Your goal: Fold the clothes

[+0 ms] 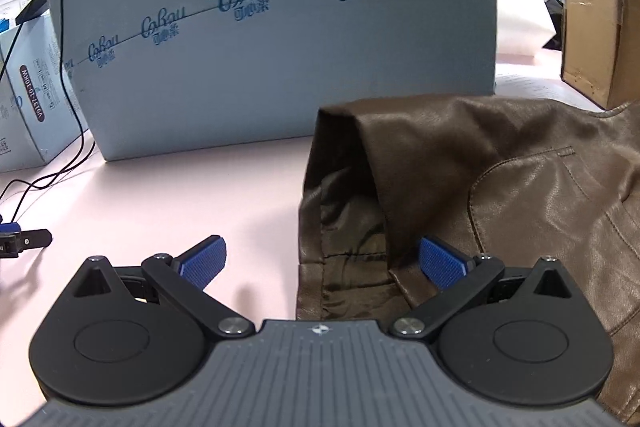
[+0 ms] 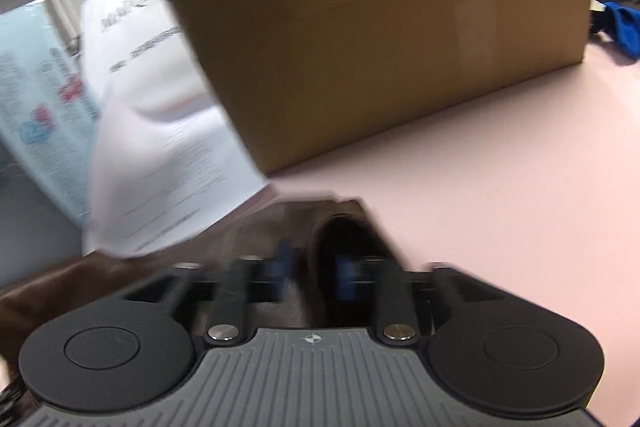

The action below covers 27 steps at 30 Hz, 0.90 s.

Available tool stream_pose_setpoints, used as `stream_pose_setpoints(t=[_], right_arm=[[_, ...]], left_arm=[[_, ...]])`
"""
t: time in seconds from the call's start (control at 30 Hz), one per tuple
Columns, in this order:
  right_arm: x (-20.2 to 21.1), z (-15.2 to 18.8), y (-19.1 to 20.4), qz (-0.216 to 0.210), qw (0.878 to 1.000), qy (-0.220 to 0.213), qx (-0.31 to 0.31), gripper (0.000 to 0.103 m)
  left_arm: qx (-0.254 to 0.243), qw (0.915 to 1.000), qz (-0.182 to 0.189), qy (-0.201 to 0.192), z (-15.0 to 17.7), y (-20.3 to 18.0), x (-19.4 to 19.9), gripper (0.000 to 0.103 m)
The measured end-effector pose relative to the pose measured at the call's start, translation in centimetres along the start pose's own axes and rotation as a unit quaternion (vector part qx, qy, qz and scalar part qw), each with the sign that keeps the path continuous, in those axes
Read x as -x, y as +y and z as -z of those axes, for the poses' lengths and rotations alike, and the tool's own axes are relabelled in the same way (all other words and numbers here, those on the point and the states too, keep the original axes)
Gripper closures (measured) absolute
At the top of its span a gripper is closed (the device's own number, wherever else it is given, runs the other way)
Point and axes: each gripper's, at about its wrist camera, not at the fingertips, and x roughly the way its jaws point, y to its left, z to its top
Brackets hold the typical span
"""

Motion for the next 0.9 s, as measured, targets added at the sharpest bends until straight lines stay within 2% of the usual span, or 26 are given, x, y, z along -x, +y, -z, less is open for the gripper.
stream_pose_setpoints(t=[0.03, 0.13, 0.23, 0.37, 0.47, 0.6, 0.73, 0.8, 0.9], right_arm=[[1.3, 0.2, 0.2, -0.010, 1.000, -0.001, 0.020, 0.052], [6.6, 1.8, 0.3, -0.063, 0.994, -0.004, 0.084, 0.048], [12.9, 5.3, -0.7, -0.098, 0.986, -0.022, 0.130, 0.047], [17.9, 9.8, -2.5, -0.109, 0.979, -0.049, 0.165, 0.047], [21.7, 13.6, -4.8, -0.102, 0.973, -0.084, 0.188, 0.047], [25.2, 18.9, -8.8, -0.081, 0.969, -0.108, 0.206, 0.047], [25.9, 22.7, -11.3, -0.069, 0.968, -0.095, 0.221, 0.047], [25.9, 23.9, -12.0, -0.069, 0.968, -0.088, 0.223, 0.047], [25.6, 25.6, -12.6, -0.082, 0.972, -0.081, 0.204, 0.047]], left_arm=[[0.004, 1.0000, -0.004, -0.003, 0.0, 0.1, 0.1, 0.000], [0.015, 0.9993, -0.019, -0.030, 0.1, 0.5, 0.9, 0.000], [0.008, 0.9941, -0.021, -0.106, 0.6, 0.2, 3.6, 0.000], [0.017, 0.9750, 0.005, -0.221, 2.0, -0.7, 8.9, 0.000], [0.040, 0.9676, 0.025, -0.248, 3.2, -0.6, 12.4, 0.000], [0.037, 0.9679, 0.043, -0.245, 7.5, -0.9, 18.7, 0.000], [-0.023, 0.9687, 0.061, -0.240, 13.0, -2.3, 25.0, 0.000], [-0.034, 0.9706, 0.089, -0.221, 16.1, -2.9, 28.1, 0.000], [-0.051, 0.9708, 0.125, -0.198, 18.6, -3.6, 30.4, 0.000]])
